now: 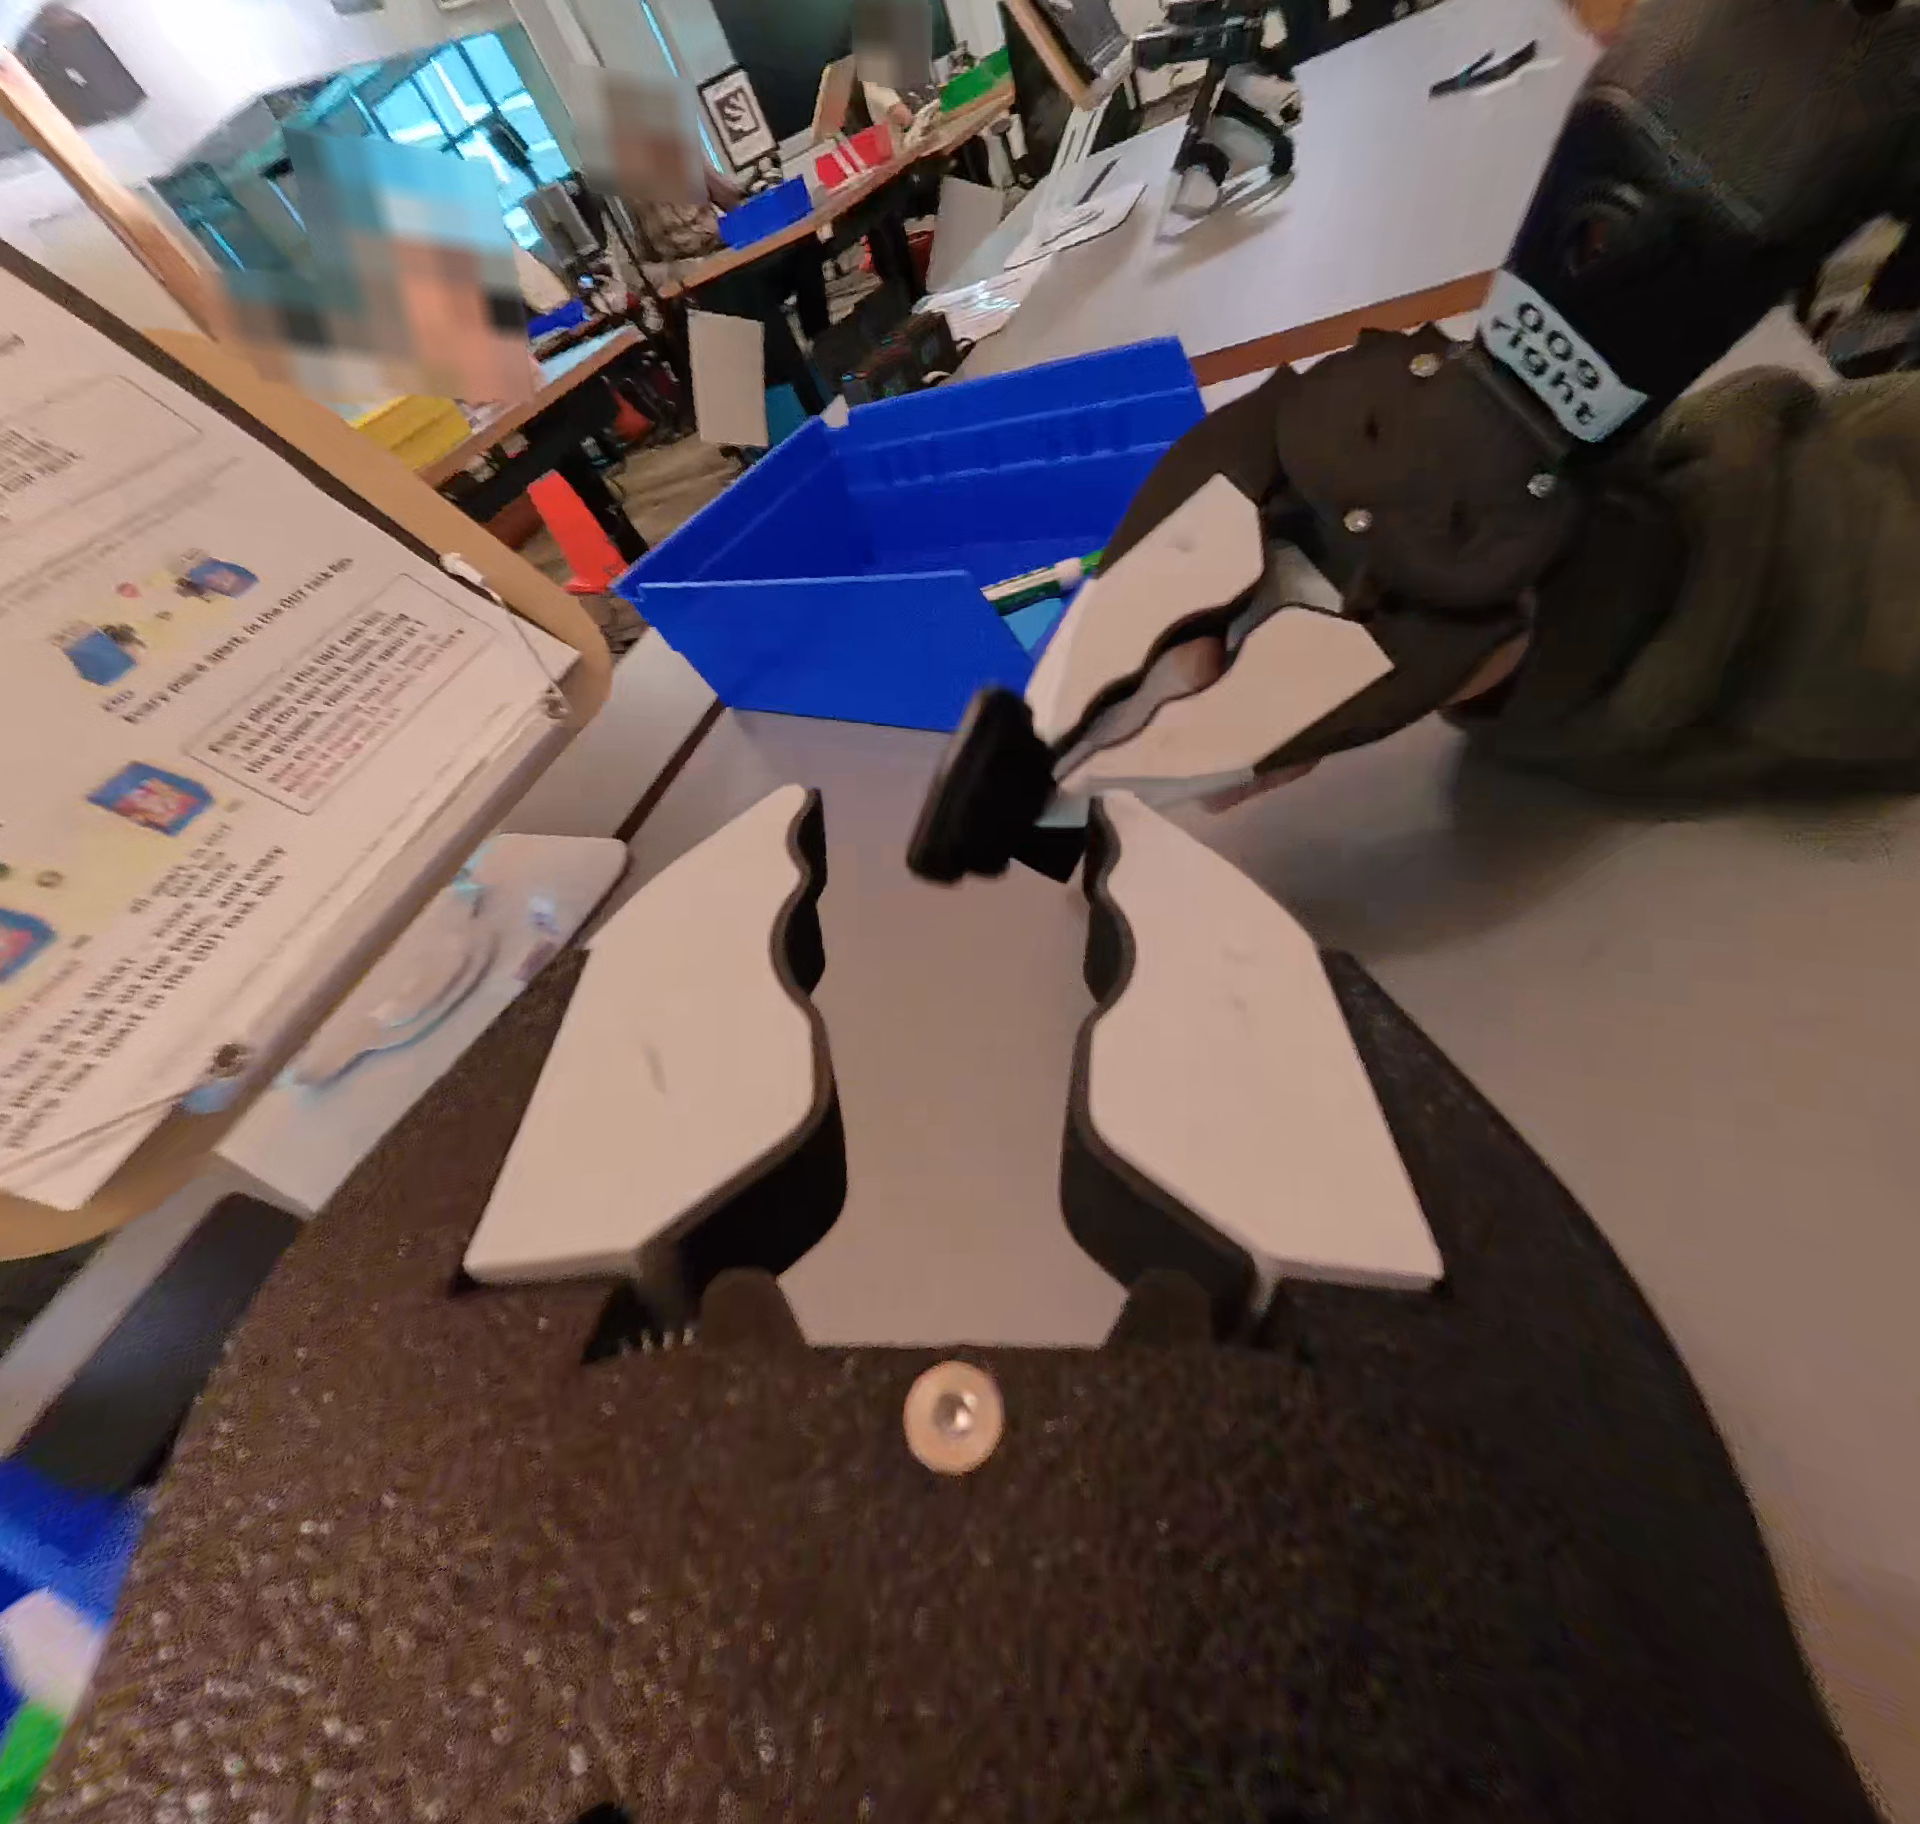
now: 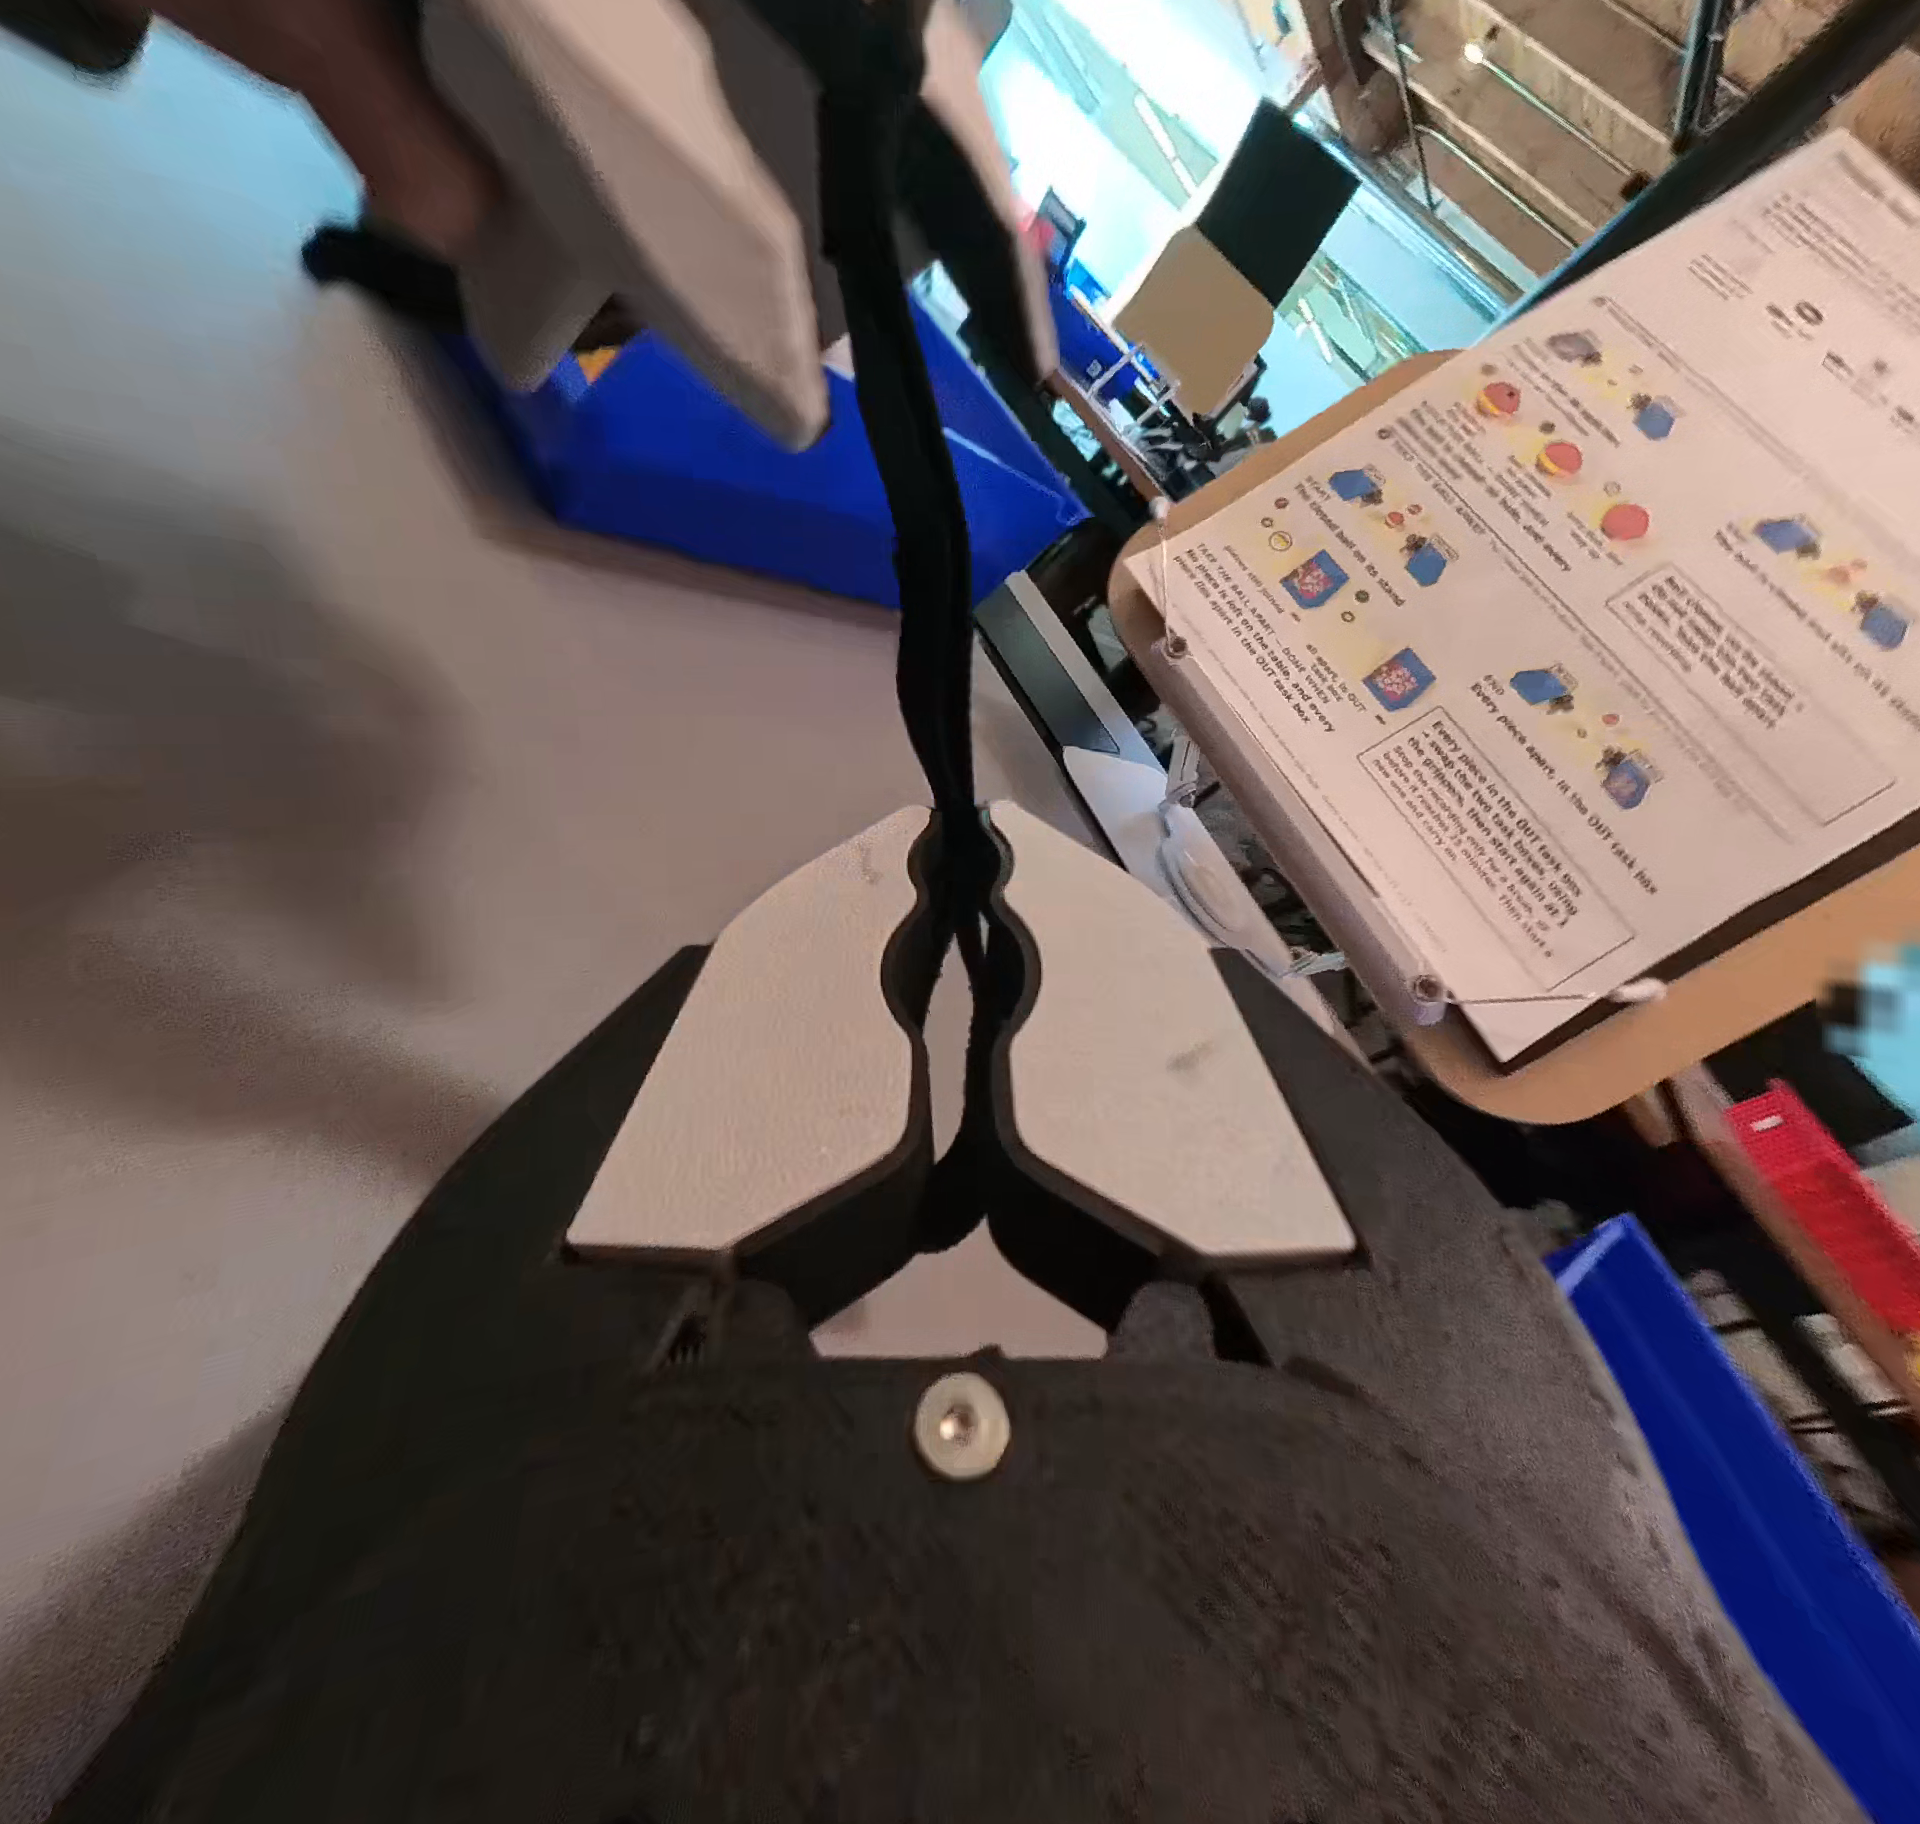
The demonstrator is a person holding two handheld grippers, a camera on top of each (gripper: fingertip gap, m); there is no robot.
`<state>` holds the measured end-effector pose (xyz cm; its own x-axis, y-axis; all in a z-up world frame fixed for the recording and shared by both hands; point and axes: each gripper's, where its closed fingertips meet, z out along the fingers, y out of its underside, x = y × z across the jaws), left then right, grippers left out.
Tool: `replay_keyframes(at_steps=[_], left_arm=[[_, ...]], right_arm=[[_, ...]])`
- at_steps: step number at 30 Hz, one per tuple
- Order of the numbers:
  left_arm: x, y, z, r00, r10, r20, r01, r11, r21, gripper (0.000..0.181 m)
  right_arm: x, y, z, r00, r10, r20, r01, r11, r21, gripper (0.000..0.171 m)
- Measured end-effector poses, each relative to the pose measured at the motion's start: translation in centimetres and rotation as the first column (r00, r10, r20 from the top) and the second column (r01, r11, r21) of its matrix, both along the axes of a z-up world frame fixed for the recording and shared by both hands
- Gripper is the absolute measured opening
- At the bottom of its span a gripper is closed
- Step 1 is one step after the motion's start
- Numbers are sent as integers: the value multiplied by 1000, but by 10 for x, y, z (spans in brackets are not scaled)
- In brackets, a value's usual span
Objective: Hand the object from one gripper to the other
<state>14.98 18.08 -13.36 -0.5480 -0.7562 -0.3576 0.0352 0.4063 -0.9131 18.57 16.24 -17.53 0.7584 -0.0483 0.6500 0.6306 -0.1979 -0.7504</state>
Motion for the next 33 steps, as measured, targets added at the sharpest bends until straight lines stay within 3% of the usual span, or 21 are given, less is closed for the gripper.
replay_keyframes(at_steps=[4, 7, 8, 12, 15, 18, 21, 25, 30, 33], left_arm=[[-5, -5, -8, 999, -15, -44, 20, 995, 102, 39], [-4, -4, -20, 997, -1, -82, 16, 982, 186, 19], [-5, -5, -20, 997, -8, -77, 22, 982, 188, 7], [0, -1, -18, 997, 10, -70, 1, 988, 155, 4], [7, 14, -11, 997, 72, -34, -69, 995, 66, 3], [11, 30, 7, 992, 128, 23, -125, 986, -110, 3], [11, 46, 29, 975, 195, 105, -157, 944, -291, 4], [11, 60, 44, 949, 287, 132, -197, 865, -461, 4], [7, 74, 54, 899, 416, 137, -274, 778, -566, 3], [2, 60, 66, 939, 305, 157, -152, 780, -607, 3]], right_arm=[[-5, 4, -8, 996, -6, 90, 10, 999, -47, 5], [-7, 5, -7, 995, 0, 104, 5, 999, -40, 4], [-7, 5, -8, 995, 1, 101, 4, 999, -42, 5], [-5, 4, -5, 995, -10, 97, 11, 1000, -7, 6], [2, 2, 7, 998, -56, 32, 53, 995, 81, 30], [7, -2, 23, 983, -29, -184, 65, 978, 196, 50], [1, -5, 35, 903, 125, -412, 7, 953, 304, 53], [-4, -6, 44, 761, 281, -584, -26, 914, 405, 48], [29, -8, 31, 660, 189, -727, 157, 912, 380, 66], [34, -11, 33, 623, 236, -746, 152, 899, 411, 67]])
